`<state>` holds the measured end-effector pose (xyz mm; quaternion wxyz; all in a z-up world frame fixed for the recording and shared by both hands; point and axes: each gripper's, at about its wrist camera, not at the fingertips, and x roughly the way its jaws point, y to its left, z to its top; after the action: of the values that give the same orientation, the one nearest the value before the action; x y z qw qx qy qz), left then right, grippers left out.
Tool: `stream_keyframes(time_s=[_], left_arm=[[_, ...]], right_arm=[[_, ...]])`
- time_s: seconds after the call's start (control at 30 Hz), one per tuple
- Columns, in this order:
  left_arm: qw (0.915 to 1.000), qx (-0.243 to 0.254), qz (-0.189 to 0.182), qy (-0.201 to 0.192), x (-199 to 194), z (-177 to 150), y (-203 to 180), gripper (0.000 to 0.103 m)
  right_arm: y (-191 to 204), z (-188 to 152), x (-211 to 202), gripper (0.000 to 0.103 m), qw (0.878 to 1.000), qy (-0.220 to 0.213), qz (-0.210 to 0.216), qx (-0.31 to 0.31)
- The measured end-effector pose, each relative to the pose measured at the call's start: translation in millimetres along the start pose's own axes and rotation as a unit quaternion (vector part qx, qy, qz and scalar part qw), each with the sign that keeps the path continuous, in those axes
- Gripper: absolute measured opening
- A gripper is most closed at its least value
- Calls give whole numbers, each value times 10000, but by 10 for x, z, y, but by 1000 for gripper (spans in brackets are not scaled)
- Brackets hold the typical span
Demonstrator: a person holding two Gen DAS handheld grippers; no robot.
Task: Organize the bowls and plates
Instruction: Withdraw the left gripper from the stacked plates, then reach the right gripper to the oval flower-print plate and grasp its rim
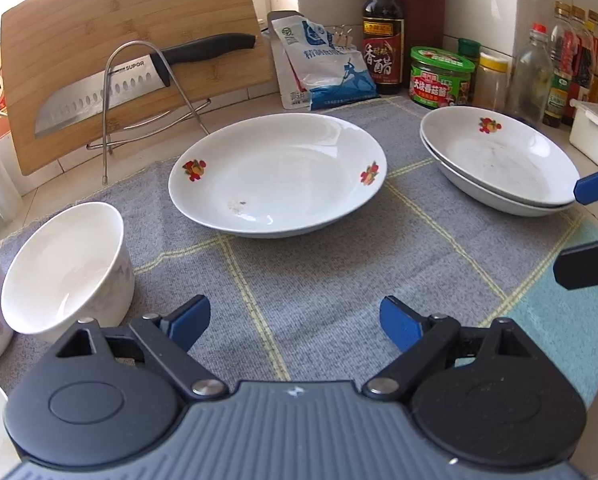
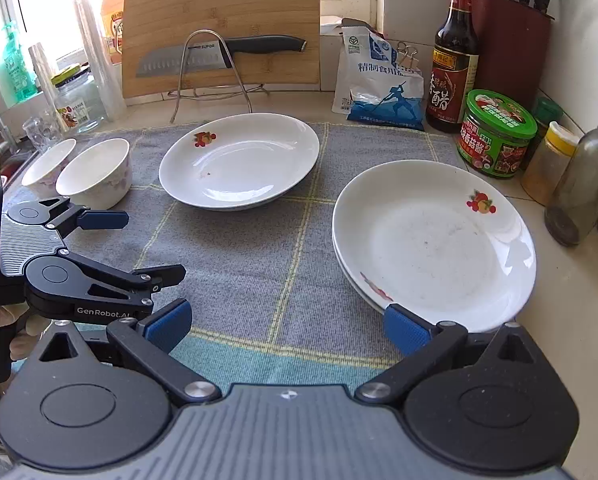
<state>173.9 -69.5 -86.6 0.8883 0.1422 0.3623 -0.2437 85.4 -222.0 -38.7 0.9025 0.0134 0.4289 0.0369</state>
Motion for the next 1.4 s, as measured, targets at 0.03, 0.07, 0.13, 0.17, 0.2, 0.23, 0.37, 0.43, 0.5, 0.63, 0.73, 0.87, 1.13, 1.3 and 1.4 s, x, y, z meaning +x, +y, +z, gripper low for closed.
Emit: stream_keyframes(time_s=[0.03, 0.07, 0.13, 0.17, 0.2, 0.23, 0.37, 0.43, 0.5, 0.63, 0.73, 0.87, 1.13, 1.3, 1.4], left_arm=[[9999, -110, -7, 20, 41, 16, 14, 92], [9998, -182, 12, 35, 74, 31, 20, 92], [9997, -233, 47, 20, 168, 65, 6, 92], [9996, -262, 110, 19, 212, 74, -2, 92], [9993, -317, 172, 57, 256, 85, -9, 92], [9990, -426, 157, 56, 276, 99, -2, 92], [9978, -628, 172, 99, 354, 156, -16, 96], [9973, -700, 209, 123, 380, 180, -29, 98], [9969, -740, 235, 124, 397, 194, -43, 100], [9963, -801, 295, 134, 432, 229, -56, 102], [9958, -840, 338, 109, 461, 255, -57, 102], [9956, -865, 362, 73, 492, 279, -54, 103], [9948, -929, 416, 75, 539, 324, -53, 103], [9950, -913, 407, 4, 539, 313, -44, 103], [9951, -900, 398, -23, 536, 309, -45, 103]], right_arm=[[3, 43, 23, 103, 10000, 24, -2, -51], [0, 90, 44, 103, 9999, 32, 29, -125], [-32, 187, 108, 103, 9993, 9, 137, -337], [-45, 242, 160, 103, 9989, 16, 166, -429], [-58, 308, 221, 103, 9984, 45, 176, -529], [-71, 371, 271, 103, 9978, 47, 183, -630], [-137, 611, 438, 103, 9959, -177, 293, -840], [-169, 725, 538, 103, 9945, -264, 463, -907], [-193, 838, 644, 103, 9933, -210, 582, -972], [-210, 1013, 892, 103, 9902, 21, 898, -1073], [-185, 1140, 1099, 103, 9857, 238, 1102, -1256], [-148, 1319, 1361, 103, 9789, 486, 1268, -1528], [-144, 1551, 1932, 103, 9708, 1126, 1397, -1591], [-66, 1570, 2109, 103, 9629, 1376, 1499, -1773], [0, 1597, 2149, 103, 9597, 1373, 1503, -1938]])
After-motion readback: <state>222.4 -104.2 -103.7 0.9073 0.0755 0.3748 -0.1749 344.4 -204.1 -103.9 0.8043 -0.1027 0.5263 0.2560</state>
